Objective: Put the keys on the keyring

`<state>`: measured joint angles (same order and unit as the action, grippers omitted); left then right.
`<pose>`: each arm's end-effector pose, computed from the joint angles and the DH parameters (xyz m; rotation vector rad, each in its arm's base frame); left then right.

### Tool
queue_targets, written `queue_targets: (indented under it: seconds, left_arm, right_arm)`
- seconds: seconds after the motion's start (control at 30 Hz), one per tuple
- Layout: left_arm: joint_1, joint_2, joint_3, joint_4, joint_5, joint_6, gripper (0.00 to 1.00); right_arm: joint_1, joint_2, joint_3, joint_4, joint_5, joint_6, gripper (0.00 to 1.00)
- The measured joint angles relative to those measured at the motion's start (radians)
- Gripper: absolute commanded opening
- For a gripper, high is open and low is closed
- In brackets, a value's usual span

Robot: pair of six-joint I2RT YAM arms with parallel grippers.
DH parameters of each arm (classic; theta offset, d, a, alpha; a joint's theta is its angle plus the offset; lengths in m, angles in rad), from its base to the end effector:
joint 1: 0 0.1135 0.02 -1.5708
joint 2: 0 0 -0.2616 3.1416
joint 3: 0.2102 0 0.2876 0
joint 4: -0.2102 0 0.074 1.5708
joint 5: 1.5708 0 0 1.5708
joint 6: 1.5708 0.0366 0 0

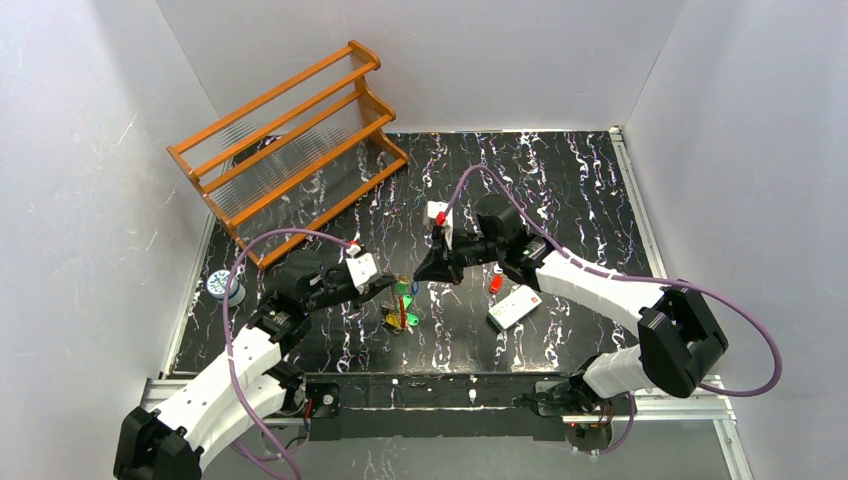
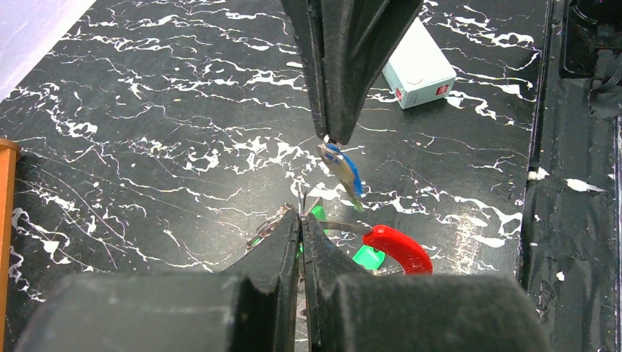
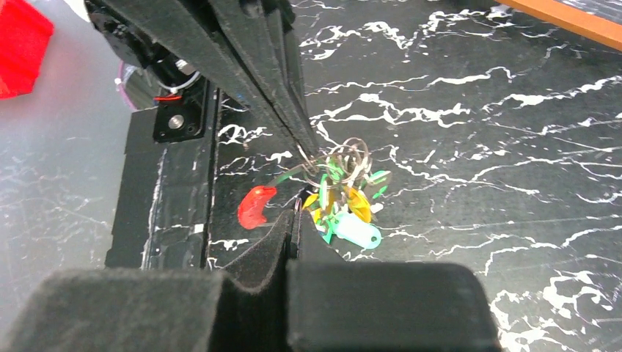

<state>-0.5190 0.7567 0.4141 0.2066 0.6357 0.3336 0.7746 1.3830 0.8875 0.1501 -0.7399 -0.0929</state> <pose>0.1780 -0.1267 0.2411 1.1198 1.3139 -0.6776 0.2273 0.2570 0.2554 -1.2844 1.5253 1.1552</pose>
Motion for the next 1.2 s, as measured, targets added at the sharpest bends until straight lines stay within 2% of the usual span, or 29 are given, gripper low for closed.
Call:
queue_targets:
  seconds: [0.6, 1.2]
  left_arm:
    - [0.000, 0.003, 0.000, 0.000, 0.005, 0.000, 0.00]
    - [0.000, 0.008, 0.000, 0.004, 0.014, -0.001, 0.00]
  right_arm:
    - [0.008, 0.058, 0.063, -0.019, -0.135, -0.007, 0.01]
    - [0.020, 0.105, 0.109, -0.021, -0.046, 0.067, 0.01]
